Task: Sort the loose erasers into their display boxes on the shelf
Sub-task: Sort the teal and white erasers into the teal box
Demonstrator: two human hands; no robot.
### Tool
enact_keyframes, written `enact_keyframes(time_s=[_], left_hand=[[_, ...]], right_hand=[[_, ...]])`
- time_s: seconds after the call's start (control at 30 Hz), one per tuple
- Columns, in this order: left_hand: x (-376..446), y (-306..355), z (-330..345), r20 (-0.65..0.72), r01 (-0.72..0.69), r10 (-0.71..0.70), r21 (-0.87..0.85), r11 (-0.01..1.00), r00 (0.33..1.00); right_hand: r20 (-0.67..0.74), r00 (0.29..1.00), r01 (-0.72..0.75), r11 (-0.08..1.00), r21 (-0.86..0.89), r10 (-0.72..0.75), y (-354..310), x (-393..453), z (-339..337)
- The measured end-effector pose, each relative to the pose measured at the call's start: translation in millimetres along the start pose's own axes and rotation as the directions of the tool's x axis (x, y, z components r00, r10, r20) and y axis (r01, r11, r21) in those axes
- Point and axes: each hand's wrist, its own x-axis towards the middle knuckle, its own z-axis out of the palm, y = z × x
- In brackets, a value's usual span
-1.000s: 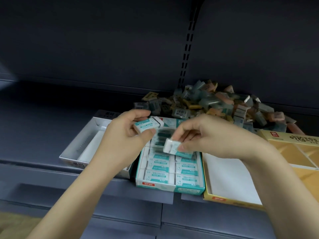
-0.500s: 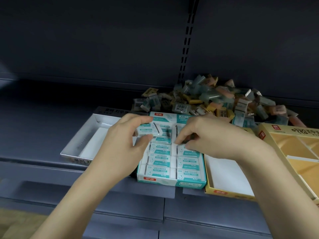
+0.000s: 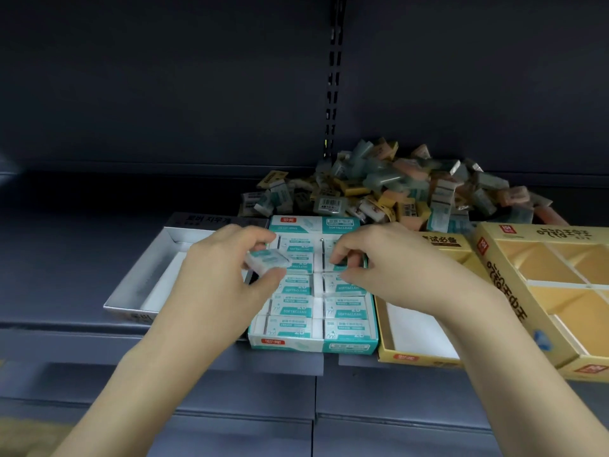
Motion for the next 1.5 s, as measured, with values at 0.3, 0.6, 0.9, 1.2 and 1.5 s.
enact_keyframes(time_s=[0.3,0.6,0.9,1.2,1.5], left_hand=[[4.5,28.0,15.0,0.309,-0.084,-0.04,0.376,0.923,0.95],[14.5,13.5,-6.2,0.533,-0.387,0.206,0.254,0.886,0.821],[25.6,7.3,-5.3,0.601,-0.591,0.328,0.311,0.744,0.729],[25.0,9.6,1.5,0.615,-0.607,0.271,0.439,0.662,0.741],[26.7,19.0,-18.2,0.533,-0.609,0.333,0.51,0.608,0.778]], right_hand=[[-0.014,1.0,-0.024,0.999,0.026,0.024,2.6,-2.4,1.9],[-0.019,1.0,0.002,1.0,0.006,-0.002,3.7,-5.3,1.6],[0.021,1.0,0.015,0.994,-0.109,-0.013,-2.7,-6.9,-0.6],[0.013,1.0,-0.02,0.992,-0.124,0.022,-8.0,-8.1,-3.4],[0.016,1.0,-0.019,0.993,-0.115,0.021,-8.8,-7.0,-2.7]])
